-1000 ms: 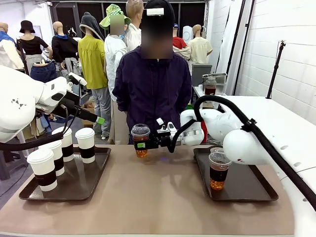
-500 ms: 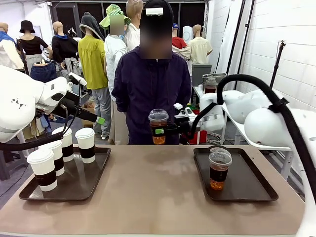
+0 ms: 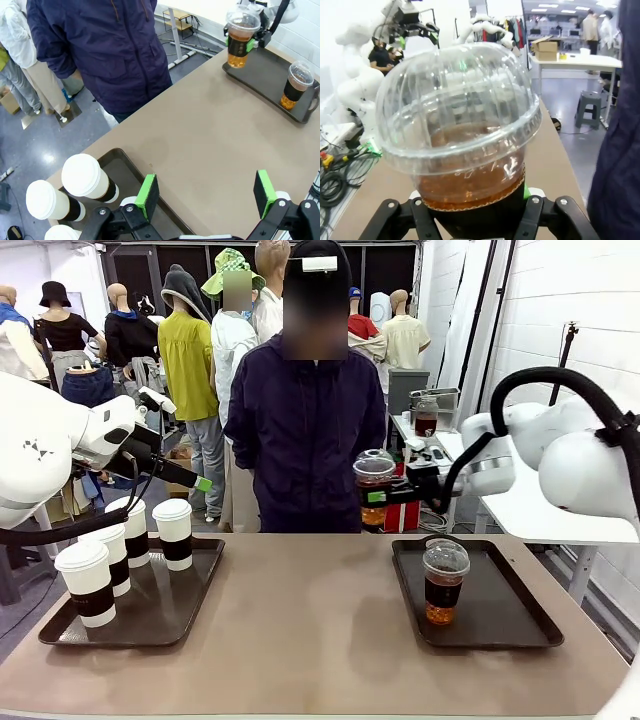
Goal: Distribute the coffee onto the tray.
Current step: Pick up another iced Americano from the middle of the table and place it on the right Handle tray.
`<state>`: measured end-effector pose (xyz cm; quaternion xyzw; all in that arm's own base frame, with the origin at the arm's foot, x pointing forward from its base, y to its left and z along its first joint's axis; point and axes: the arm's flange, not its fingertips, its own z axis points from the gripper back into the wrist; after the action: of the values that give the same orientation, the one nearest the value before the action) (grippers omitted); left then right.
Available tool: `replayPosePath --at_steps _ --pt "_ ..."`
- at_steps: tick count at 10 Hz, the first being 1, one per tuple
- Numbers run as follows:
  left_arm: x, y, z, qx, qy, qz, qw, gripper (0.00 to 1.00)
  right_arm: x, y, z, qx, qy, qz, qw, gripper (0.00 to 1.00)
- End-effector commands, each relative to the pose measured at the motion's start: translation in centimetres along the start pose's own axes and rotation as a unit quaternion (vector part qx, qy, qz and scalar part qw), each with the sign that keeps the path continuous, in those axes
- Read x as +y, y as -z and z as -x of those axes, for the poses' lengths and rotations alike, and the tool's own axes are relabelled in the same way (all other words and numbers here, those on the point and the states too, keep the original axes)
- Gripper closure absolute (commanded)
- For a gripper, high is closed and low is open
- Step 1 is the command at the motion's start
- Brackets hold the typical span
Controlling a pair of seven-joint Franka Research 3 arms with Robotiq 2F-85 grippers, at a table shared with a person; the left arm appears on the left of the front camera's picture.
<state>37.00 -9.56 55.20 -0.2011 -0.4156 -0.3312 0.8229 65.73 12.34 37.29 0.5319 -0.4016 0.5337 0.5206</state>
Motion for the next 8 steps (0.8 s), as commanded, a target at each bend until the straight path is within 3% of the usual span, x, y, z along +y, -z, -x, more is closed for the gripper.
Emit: replayPosePath --at_steps 1,4,8 --pt "0.1 0.0 0.1 0.000 -0.002 0.001 1.000 0.00 2.8 -1.7 0.9 -0.005 -0.020 0.015 1.000 0.39" --pt "0.1 0.0 0.1 0.000 -0.002 0.001 1.000 0.00 3.6 -5.3 3.7 -0.004 -0.037 0.022 0.999 0.39" --pt "0.1 0.0 0.1 0.000 -0.002 0.001 1.000 0.00 2.1 -7.9 7.2 -0.017 -0.032 0.029 0.999 0.39"
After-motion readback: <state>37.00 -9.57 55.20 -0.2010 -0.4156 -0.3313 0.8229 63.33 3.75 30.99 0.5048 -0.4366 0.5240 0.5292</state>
